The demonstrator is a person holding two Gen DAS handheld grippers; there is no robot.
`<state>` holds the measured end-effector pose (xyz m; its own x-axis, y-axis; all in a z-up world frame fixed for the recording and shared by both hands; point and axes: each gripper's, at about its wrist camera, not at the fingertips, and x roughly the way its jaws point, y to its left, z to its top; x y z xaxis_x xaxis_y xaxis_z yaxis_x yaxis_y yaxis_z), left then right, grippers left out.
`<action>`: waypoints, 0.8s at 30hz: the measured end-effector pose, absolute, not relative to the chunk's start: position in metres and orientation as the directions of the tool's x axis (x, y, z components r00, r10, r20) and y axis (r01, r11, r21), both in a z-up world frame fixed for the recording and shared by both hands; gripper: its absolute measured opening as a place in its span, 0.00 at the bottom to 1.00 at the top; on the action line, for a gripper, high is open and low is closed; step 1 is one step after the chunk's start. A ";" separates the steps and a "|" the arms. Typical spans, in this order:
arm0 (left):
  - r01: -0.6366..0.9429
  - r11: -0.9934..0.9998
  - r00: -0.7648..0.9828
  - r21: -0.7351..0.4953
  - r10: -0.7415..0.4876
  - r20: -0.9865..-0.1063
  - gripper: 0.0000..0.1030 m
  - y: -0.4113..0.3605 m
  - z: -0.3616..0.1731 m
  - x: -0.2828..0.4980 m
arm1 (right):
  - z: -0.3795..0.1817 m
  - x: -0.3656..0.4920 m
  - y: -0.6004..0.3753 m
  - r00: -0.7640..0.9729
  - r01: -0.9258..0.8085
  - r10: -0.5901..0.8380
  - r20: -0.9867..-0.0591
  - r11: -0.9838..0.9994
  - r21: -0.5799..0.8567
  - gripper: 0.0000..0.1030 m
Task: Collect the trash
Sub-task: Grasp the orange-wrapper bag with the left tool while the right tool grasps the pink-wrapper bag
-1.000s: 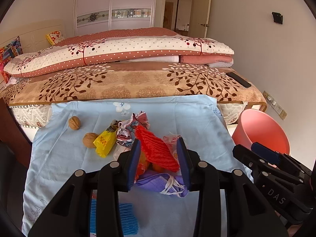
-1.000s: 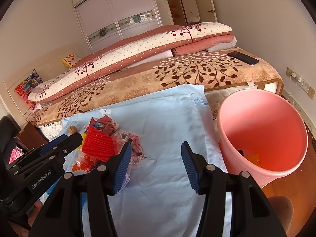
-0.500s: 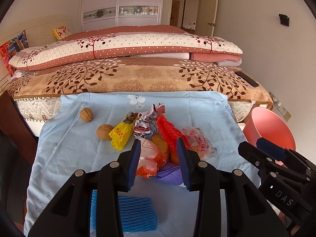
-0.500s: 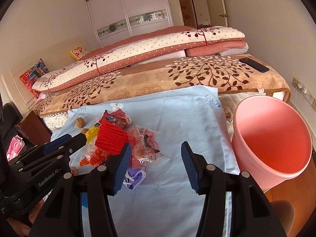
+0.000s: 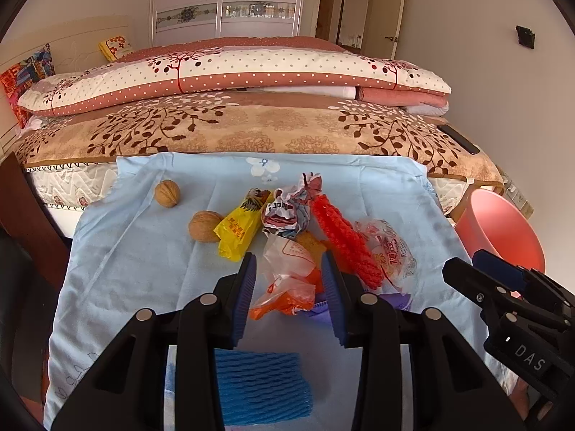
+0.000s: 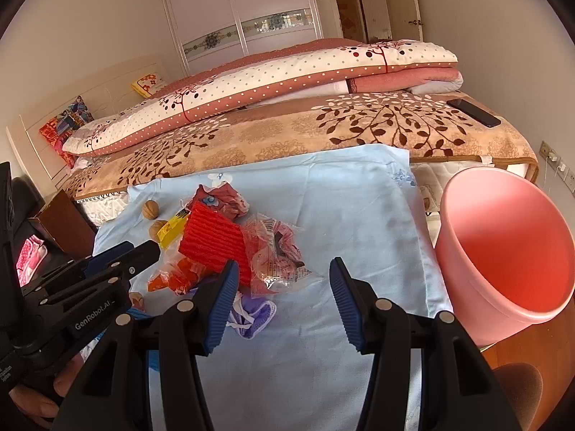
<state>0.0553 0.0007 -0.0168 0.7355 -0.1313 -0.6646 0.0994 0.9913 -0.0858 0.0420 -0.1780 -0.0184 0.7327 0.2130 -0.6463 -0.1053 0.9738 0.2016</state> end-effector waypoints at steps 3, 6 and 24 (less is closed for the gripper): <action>0.085 0.992 0.741 -0.088 -0.122 -0.660 0.37 0.017 -0.017 0.051 | -0.020 0.043 -0.174 0.725 -0.132 0.238 -0.646 0.969 0.209 0.50; 0.066 0.993 0.735 -0.103 -0.118 -0.667 0.37 0.036 -0.020 0.045 | -0.023 0.046 -0.172 0.714 -0.150 0.254 -0.653 0.966 0.211 0.50; 0.215 0.969 0.654 -0.120 -0.234 -0.719 0.37 0.008 -0.040 0.057 | -0.040 0.055 -0.182 0.676 -0.139 0.275 -0.684 0.959 0.248 0.50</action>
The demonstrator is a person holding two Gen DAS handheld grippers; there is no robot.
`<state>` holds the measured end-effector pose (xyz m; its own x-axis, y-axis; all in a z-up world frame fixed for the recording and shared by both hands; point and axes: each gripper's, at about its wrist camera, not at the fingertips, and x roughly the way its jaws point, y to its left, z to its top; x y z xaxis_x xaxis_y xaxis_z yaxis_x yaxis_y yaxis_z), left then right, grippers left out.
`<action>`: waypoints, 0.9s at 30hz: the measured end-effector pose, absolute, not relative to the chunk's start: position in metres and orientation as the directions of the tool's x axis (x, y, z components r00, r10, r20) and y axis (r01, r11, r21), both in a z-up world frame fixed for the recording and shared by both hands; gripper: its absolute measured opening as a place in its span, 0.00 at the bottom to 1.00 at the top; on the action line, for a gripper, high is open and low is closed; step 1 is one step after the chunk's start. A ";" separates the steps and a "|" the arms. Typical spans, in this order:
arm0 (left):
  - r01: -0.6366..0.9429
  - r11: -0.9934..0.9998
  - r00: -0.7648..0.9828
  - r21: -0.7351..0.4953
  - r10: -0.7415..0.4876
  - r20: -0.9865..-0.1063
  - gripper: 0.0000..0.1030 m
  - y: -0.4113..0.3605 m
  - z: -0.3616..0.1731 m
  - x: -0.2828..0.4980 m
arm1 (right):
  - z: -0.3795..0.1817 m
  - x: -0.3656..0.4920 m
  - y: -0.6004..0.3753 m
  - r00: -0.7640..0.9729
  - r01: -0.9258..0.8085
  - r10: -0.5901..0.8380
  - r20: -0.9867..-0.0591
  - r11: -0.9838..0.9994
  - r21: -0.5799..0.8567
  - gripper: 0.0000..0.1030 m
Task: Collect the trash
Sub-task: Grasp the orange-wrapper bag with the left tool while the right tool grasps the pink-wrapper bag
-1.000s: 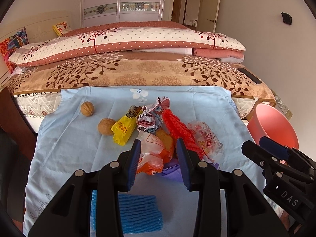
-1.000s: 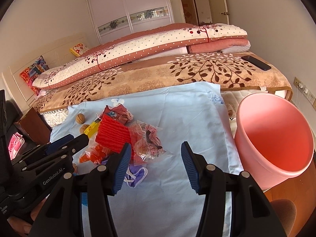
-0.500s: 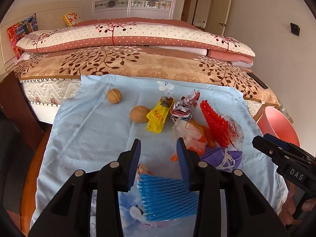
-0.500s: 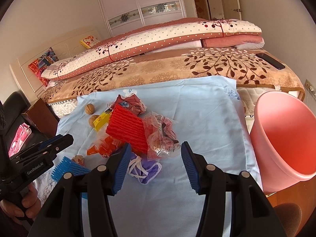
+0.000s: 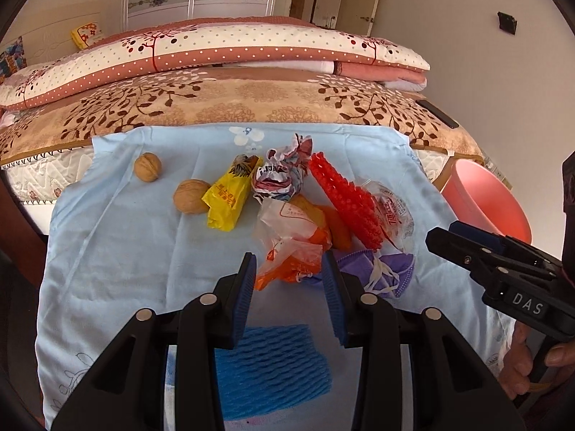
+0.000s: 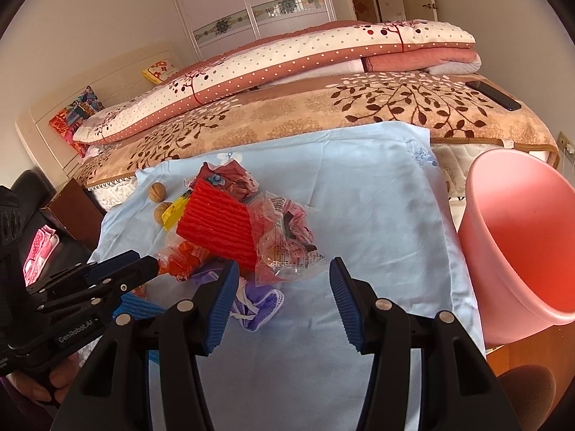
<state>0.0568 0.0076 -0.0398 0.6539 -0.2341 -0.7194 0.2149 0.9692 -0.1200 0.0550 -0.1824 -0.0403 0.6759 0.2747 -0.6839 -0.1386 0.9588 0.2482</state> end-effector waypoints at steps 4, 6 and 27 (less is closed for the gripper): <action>0.229 0.969 0.639 -0.091 -0.221 -0.737 0.37 0.007 -0.050 0.063 | -0.044 0.058 -0.183 0.664 -0.139 0.281 -0.692 0.957 0.255 0.50; 0.244 0.966 0.641 -0.081 -0.224 -0.734 0.37 0.007 -0.052 0.064 | -0.046 0.060 -0.182 0.658 -0.143 0.285 -0.697 0.956 0.256 0.50; 0.354 0.927 0.617 -0.123 -0.330 -0.714 0.37 0.025 -0.052 0.066 | -0.051 0.072 -0.173 0.640 -0.154 0.283 -0.715 0.958 0.241 0.50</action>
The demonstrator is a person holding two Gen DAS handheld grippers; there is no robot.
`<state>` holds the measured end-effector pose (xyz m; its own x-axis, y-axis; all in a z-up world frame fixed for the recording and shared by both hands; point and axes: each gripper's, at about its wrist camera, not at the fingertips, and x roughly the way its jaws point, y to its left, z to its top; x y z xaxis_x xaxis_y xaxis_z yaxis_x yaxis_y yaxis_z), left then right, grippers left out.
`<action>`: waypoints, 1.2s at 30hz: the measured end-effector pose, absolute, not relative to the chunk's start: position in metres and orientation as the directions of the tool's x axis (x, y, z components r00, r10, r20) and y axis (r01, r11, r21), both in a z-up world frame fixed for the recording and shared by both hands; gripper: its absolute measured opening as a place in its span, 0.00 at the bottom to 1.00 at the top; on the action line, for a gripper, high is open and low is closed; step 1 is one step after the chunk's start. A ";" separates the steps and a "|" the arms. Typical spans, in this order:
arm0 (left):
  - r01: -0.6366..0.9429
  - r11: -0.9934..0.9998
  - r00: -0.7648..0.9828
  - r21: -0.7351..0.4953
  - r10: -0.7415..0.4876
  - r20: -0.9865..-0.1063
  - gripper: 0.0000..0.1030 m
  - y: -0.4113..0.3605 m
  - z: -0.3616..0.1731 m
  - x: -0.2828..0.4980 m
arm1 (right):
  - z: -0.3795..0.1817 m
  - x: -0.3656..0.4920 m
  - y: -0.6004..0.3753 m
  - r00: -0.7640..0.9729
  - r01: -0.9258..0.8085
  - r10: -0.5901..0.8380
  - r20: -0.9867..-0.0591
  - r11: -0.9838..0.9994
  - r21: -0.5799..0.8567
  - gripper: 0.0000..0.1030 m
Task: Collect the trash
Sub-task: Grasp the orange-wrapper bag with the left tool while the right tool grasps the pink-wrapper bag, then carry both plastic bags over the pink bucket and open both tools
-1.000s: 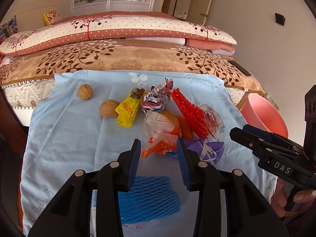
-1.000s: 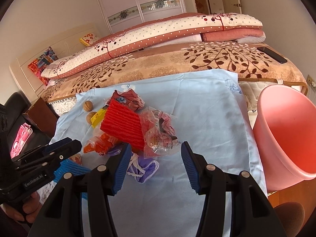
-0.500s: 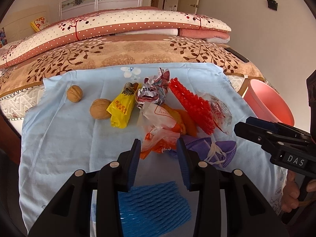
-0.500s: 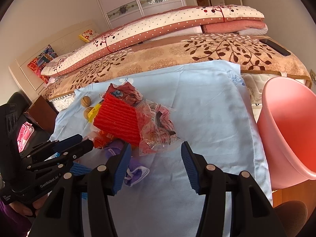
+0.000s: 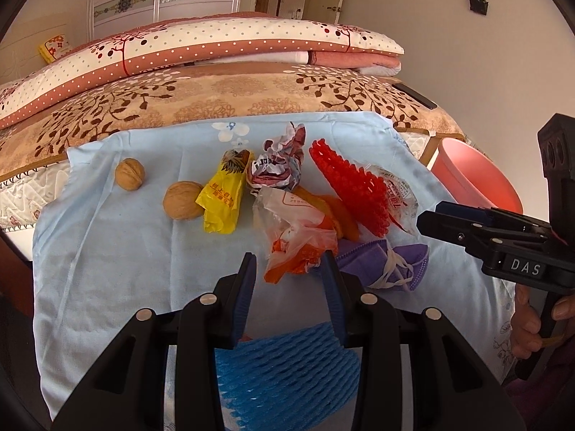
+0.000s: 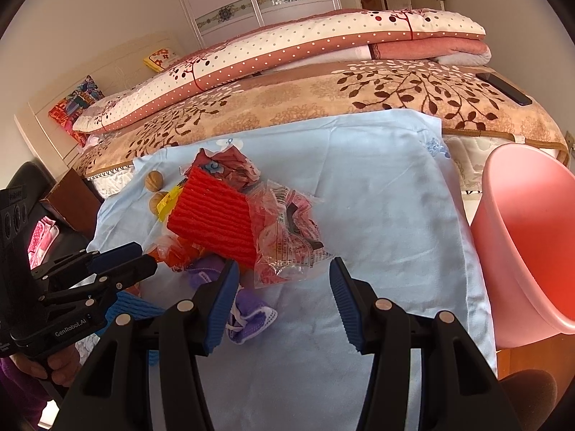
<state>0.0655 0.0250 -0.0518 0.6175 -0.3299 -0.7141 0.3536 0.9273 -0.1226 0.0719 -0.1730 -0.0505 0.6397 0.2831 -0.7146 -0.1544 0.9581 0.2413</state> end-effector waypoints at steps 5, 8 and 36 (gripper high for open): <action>0.362 0.923 0.622 -0.131 -0.344 -0.703 0.22 0.023 -0.053 0.068 | -0.051 0.074 -0.173 0.641 -0.155 0.278 -0.715 0.960 0.234 0.50; 0.351 0.926 0.621 -0.138 -0.340 -0.706 0.12 0.026 -0.054 0.069 | -0.050 0.077 -0.172 0.642 -0.156 0.277 -0.715 0.960 0.232 0.50; 0.303 0.935 0.730 -0.186 -0.353 -0.585 0.05 0.033 0.004 0.045 | -0.037 0.086 -0.181 0.657 -0.135 0.287 -0.697 0.954 0.266 0.09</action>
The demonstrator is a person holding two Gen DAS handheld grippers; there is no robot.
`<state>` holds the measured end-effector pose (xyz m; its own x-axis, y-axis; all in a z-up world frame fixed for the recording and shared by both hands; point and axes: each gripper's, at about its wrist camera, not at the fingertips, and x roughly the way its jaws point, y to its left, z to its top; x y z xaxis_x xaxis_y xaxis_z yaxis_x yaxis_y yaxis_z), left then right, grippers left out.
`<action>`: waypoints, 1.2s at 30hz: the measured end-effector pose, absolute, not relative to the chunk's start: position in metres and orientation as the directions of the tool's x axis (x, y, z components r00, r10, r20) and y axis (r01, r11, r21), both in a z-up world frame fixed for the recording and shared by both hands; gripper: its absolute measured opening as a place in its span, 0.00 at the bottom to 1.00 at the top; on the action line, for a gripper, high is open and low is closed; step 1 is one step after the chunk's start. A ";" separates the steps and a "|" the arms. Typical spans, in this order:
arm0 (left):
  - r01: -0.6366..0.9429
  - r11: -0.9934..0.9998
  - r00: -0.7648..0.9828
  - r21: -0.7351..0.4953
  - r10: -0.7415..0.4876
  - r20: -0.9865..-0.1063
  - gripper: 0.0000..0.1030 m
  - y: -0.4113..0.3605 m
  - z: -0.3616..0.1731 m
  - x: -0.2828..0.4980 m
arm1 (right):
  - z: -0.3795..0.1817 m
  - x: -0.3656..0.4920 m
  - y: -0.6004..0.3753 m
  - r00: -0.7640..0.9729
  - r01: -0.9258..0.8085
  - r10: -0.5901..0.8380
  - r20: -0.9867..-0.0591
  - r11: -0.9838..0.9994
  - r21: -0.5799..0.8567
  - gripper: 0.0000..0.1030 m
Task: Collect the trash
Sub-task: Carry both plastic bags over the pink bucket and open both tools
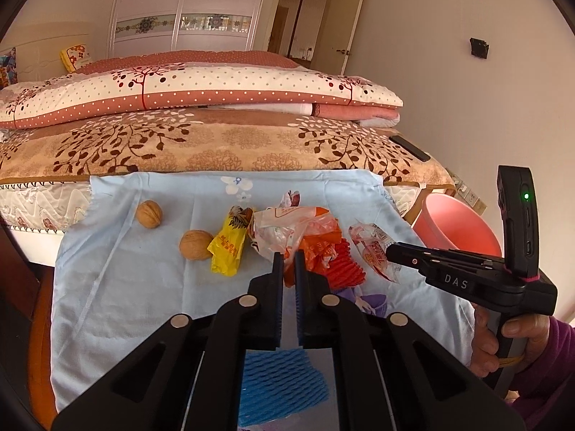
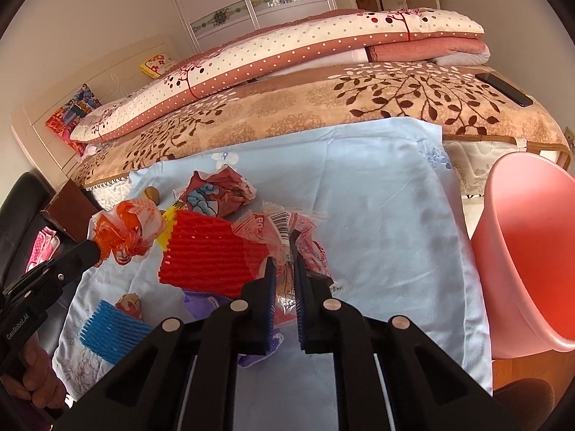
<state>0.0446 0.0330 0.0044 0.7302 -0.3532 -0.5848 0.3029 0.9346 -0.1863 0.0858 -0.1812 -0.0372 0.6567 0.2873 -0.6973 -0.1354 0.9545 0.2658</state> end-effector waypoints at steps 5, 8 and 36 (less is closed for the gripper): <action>0.321 0.931 0.750 -0.175 -0.363 -0.553 0.05 0.020 0.020 0.042 | -0.022 0.078 -0.192 0.692 -0.121 0.272 -0.668 0.957 0.265 0.09; 0.329 0.929 0.755 -0.171 -0.367 -0.543 0.05 0.009 0.024 0.044 | -0.012 0.071 -0.198 0.714 -0.116 0.259 -0.650 0.960 0.256 0.09; 0.542 0.831 0.672 -0.128 -0.520 -0.527 0.05 -0.165 0.032 0.060 | 0.006 0.031 -0.346 0.808 0.186 0.015 -0.589 0.942 0.278 0.09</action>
<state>0.0603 -0.1649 0.0322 0.6724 -0.5198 -0.5270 0.5418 0.8307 -0.1281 0.0314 -0.3464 0.0055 0.8078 0.0147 -0.5893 0.1857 0.9425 0.2780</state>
